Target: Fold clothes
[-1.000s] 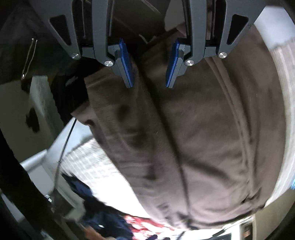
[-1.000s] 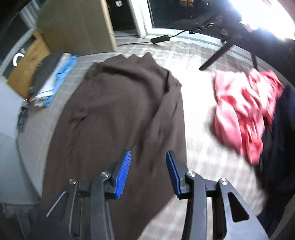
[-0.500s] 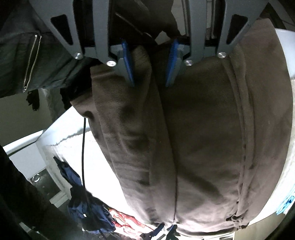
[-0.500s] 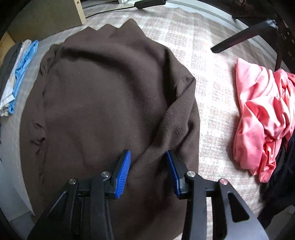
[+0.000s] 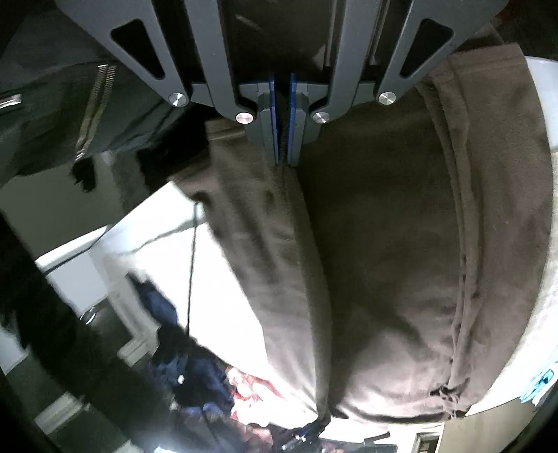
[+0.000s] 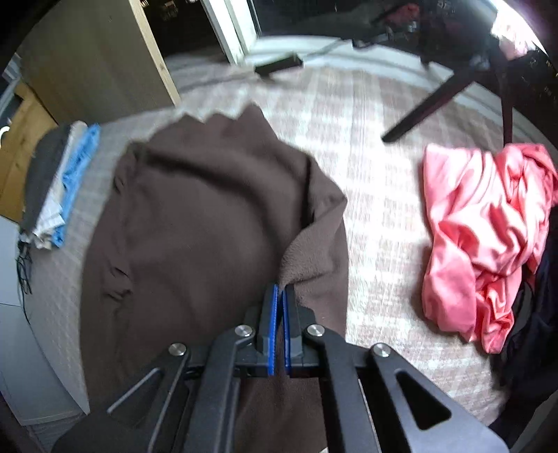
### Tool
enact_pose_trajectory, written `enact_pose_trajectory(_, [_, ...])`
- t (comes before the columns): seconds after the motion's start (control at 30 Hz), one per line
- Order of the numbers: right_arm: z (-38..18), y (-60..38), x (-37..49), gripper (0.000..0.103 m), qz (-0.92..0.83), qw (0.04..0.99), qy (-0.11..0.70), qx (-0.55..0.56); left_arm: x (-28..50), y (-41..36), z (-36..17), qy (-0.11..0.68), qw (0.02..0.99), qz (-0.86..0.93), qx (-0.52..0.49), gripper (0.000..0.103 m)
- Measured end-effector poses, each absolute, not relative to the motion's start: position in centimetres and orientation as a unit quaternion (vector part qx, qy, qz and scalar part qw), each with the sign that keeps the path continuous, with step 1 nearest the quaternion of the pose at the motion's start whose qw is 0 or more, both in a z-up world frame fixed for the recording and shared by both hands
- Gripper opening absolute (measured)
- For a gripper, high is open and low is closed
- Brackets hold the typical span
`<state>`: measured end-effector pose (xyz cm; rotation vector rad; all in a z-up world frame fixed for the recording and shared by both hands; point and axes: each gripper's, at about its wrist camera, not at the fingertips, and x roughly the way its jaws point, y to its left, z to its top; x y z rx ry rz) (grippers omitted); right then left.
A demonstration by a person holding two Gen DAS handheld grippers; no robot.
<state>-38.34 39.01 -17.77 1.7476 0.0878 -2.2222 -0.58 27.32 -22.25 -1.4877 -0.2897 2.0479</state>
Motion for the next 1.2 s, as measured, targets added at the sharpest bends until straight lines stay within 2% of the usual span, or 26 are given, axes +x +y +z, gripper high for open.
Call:
enact_pose_trajectory(0.1, [-17.1,38.3,-38.5,0.003,-0.782,0.172,0.026,0.598,-0.9,26.5,-22.8,-0.135,0.276,0.774,-0.554,0.004])
enact_pose_trajectory(0.23, [-19.0,36.2,-38.7,0.005,-0.766,0.194,0.039,0.611,-1.9,25.2,-25.8,-0.118,0.206,0.77,-0.592,0.007])
enact_pose_trajectory(0.33, [-18.3,36.5,-37.8,0.013,-0.765,0.207,0.039,0.609,-1.6,24.9,-24.9,-0.104,0.204,0.774,-0.59,0.007])
enact_pose_trajectory(0.5, [-13.9,40.7,-31.9,0.035,-0.781,0.234,0.036,0.578,-0.2,25.8,-21.1,-0.029,0.215,0.801,-0.558,0.01])
enact_pose_trajectory(0.57, [-12.8,42.4,-28.8,0.036,-0.781,0.245,0.028,0.574,0.5,27.4,-20.1,-0.007,0.239,0.805,-0.542,0.016])
enact_pose_trajectory(0.63, [-14.0,43.9,-26.1,0.036,-0.765,0.247,0.006,0.595,1.0,30.2,-20.2,0.02,0.268,0.803,-0.532,0.021])
enact_pose_trajectory(0.9, [-20.0,44.4,-24.2,0.036,-0.733,0.221,-0.033,0.643,1.3,35.4,-24.4,0.107,0.315,0.762,-0.555,0.023])
enact_pose_trajectory(1.0, [-21.1,43.9,-25.0,0.035,-0.73,0.219,-0.035,0.647,0.8,35.5,-24.5,0.105,0.317,0.764,-0.552,0.022])
enact_pose_trajectory(1.03, [-21.4,43.8,-25.2,0.035,-0.729,0.218,-0.036,0.648,0.6,35.4,-24.5,0.101,0.318,0.764,-0.553,0.017])
enact_pose_trajectory(1.07, [-21.5,43.9,-25.4,0.027,-0.731,0.217,-0.041,0.646,0.5,35.2,-24.5,0.095,0.318,0.764,-0.553,0.011])
enact_pose_trajectory(1.1, [-21.6,44.1,-25.6,0.01,-0.732,0.216,-0.045,0.644,0.3,34.9,-24.4,0.083,0.323,0.762,-0.555,0.005])
enact_pose_trajectory(1.13, [-21.4,44.4,-25.7,0.006,-0.734,0.219,-0.049,0.641,0.1,34.5,-24.2,0.069,0.328,0.759,-0.557,0.003])
enact_pose_trajectory(1.2, [-20.8,45.0,-25.8,0.005,-0.738,0.224,-0.057,0.634,-0.3,33.9,-23.7,0.032,0.338,0.755,-0.562,0.003])
